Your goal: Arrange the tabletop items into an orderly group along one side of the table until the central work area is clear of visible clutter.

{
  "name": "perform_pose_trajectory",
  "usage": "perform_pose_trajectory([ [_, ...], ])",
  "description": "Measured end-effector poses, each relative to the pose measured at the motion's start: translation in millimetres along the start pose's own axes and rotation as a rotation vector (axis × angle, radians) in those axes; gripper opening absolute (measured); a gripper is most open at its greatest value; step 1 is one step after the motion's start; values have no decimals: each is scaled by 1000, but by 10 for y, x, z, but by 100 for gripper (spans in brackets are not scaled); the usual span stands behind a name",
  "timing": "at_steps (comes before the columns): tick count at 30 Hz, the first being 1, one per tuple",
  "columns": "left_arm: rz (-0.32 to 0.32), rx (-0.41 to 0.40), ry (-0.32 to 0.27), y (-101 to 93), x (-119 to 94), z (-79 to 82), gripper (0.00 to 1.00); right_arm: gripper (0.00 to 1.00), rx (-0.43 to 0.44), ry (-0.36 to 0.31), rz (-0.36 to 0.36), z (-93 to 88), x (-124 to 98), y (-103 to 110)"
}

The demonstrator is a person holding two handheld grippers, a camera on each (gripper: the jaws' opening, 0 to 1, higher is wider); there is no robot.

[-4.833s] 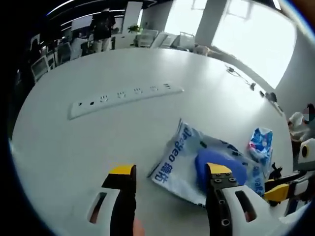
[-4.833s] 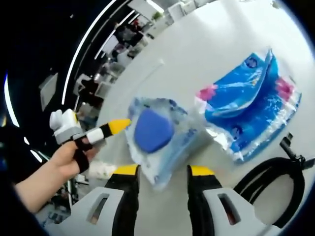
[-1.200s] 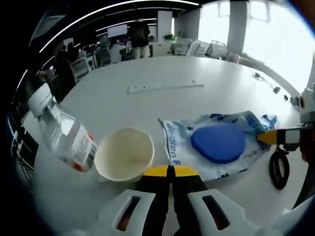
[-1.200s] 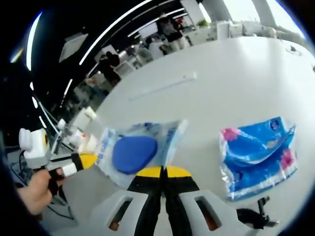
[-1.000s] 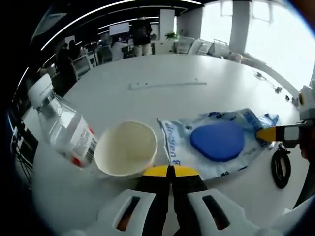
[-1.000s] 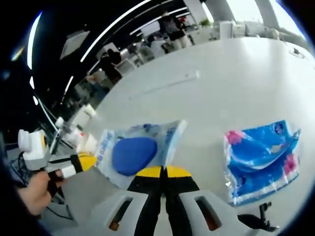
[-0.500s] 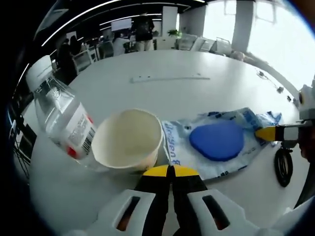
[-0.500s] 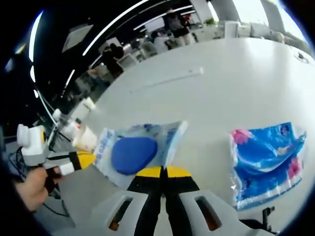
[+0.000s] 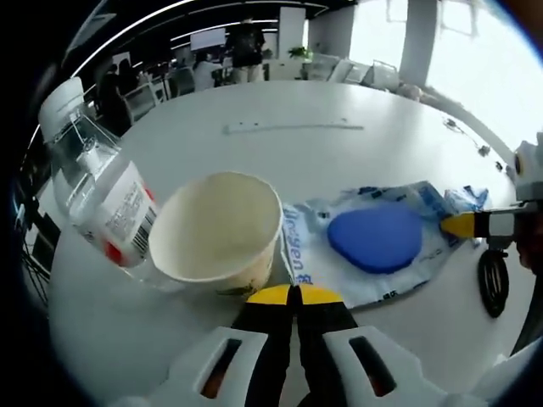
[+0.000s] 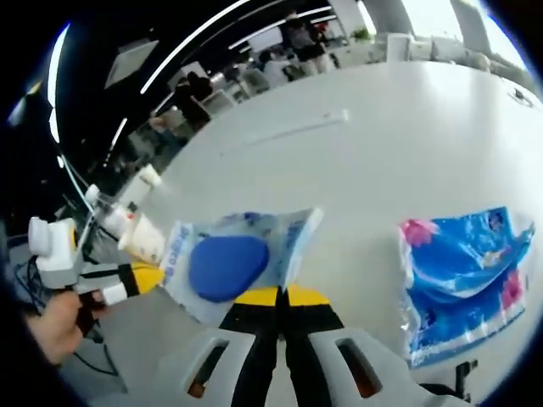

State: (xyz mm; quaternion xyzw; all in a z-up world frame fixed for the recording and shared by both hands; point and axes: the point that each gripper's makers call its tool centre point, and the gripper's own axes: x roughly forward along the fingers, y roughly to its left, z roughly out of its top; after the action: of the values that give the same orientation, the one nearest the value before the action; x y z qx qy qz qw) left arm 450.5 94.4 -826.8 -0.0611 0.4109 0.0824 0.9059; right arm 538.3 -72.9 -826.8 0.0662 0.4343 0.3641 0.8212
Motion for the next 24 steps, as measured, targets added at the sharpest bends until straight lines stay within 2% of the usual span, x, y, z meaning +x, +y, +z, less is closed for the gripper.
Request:
perform_pose_trajectory([
  [5,-4,-2,10,-5,21,-45,0,0,21,13,-5,-52,20,-52],
  [8,-2,-4,12,-4,34,-54,0,0,-4,19,-10,-67,34,-54],
  [11,-3,4,12,-6,35,-56,0,0,120,9,-2,-90,46,-86],
  [15,-1,-4,12,-3,39,-57,0,0,54,12,-10,-88,49,-71],
  [24,7,-11,12,-7,37,-58,0,0,55,11,-13,-92,50,-81],
])
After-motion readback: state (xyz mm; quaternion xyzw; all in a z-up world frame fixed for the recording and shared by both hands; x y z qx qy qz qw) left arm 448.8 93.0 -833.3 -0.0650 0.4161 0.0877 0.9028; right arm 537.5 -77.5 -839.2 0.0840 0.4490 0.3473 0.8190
